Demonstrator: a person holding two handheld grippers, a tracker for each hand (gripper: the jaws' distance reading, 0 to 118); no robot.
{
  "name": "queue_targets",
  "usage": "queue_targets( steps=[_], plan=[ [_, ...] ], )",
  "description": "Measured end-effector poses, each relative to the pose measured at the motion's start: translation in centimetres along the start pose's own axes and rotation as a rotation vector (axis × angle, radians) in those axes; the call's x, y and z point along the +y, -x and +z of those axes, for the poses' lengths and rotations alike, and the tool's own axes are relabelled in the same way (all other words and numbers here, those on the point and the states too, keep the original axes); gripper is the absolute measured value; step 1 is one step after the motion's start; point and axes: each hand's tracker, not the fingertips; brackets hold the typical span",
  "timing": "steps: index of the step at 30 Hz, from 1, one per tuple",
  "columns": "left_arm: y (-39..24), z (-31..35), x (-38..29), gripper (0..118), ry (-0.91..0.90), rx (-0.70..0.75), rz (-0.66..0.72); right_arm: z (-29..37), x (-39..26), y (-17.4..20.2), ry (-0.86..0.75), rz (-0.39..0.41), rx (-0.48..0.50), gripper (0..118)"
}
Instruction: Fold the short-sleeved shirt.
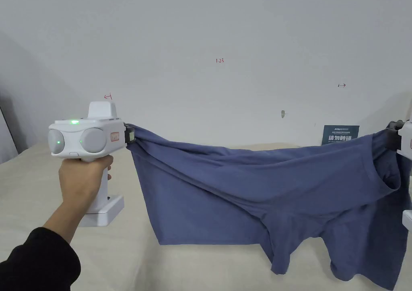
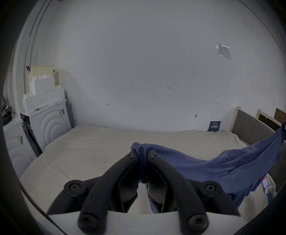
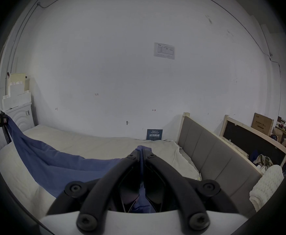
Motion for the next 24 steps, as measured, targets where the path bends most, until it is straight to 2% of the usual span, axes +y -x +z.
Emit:
queue_targets(
  steps=[10, 18, 24],
  plan=[
    [0.0, -4.5, 0.8, 7, -0.014, 0.063, -0.009, -5.1, -1.0, 2.4, -0.013, 0.019, -0.032, 1],
    [0.5, -7.7, -6.3, 7, 0.073, 0.069, -0.025, -7.7, -8.0, 3.7, 0.071, 0.009, -0.028, 1],
    [0.9, -7.4, -13.9, 7, 0.186, 0.060, 0.005, -6.7, -15.4, 4.0, 0.173, -0.044, -0.035, 1]
  ],
)
